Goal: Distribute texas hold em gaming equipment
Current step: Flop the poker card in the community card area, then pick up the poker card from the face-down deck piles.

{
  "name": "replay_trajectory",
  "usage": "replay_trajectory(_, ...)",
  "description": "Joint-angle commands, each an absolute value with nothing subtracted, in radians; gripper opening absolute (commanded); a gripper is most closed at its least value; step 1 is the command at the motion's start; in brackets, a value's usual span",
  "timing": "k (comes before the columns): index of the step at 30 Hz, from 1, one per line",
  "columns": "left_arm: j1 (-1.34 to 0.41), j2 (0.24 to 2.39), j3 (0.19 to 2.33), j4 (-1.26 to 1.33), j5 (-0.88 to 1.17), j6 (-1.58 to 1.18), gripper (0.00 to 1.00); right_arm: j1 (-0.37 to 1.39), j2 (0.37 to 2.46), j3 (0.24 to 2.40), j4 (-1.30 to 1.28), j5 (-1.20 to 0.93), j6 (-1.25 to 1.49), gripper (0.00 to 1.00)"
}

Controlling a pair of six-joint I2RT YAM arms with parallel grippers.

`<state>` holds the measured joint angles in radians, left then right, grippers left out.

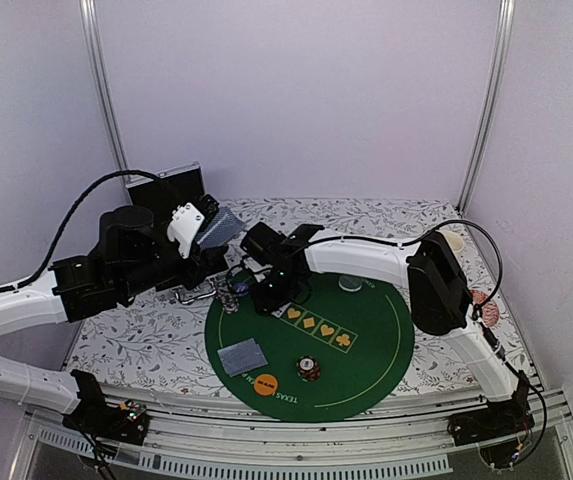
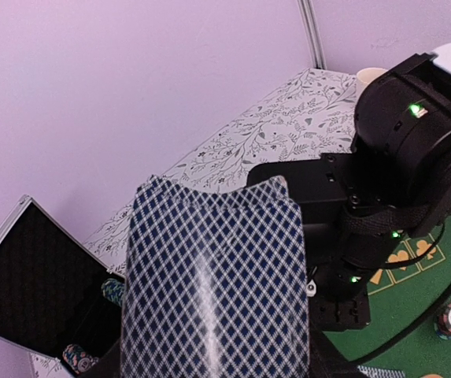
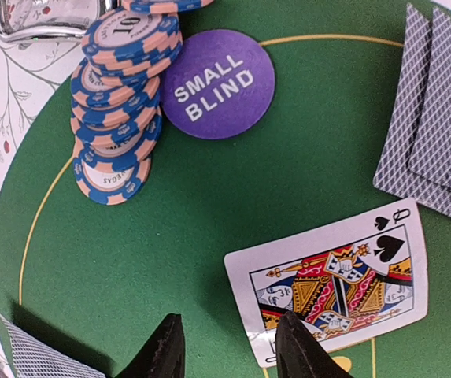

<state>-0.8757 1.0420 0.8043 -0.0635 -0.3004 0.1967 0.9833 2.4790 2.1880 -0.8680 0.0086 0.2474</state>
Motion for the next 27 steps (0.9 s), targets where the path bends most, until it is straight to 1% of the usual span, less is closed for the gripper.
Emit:
replay_trajectory(1, -0.861, 1.038, 0.797, -0.020, -0.293, 0.189, 0.50, 0.962, 2.393, 2.148, -0.811, -0.074, 0.264, 0.44)
replay_trajectory(4, -0.861, 1.033, 0.797, -0.020, -0.284, 0.190, 0.50, 0.942, 2.338, 2.107, -0.798, -0.101, 0.263, 0.49)
replay_trajectory(7, -0.860, 1.027, 0.794, -0.019, -0.268, 0.192, 0.50, 0.912, 2.232, 2.010, -0.752, -0.113, 0.253, 0.59)
replay_trajectory(12, -0.861, 1.031, 0.795, -0.020, -0.223, 0.198, 0.50, 0.840, 2.031, 1.833, -0.665, -0.162, 0.229, 0.89)
replay_trajectory(13, -0.861, 1.031, 0.796, -0.023, -0.213, 0.198, 0.50, 0.826, 1.991, 1.801, -0.640, -0.178, 0.226, 0.97)
replay_trajectory(14, -0.861, 1.031, 0.796, -0.024, -0.202, 0.199, 0.50, 0.812, 1.952, 1.769, -0.606, -0.195, 0.218, 0.99)
replay_trajectory(17, -0.862, 1.033, 0.796, -0.029, -0.159, 0.202, 0.50, 0.803, 1.847, 1.706, -0.506, -0.262, 0.176, 0.99)
replay_trajectory(21, -0.864, 1.036, 0.797, -0.040, -0.067, 0.208, 0.50, 0.803, 1.756, 1.634, -0.311, -0.515, 0.134, 0.99)
replay_trajectory(24, -0.865, 1.037, 0.797, -0.043, -0.017, 0.211, 0.50, 0.814, 1.750, 1.609, -0.189, -0.672, 0.172, 0.99)
replay_trajectory(27, -0.868, 1.036, 0.793, -0.044, 0.002, 0.215, 0.50, 0.839, 1.809, 1.671, -0.213, -0.672, 0.194, 0.99)
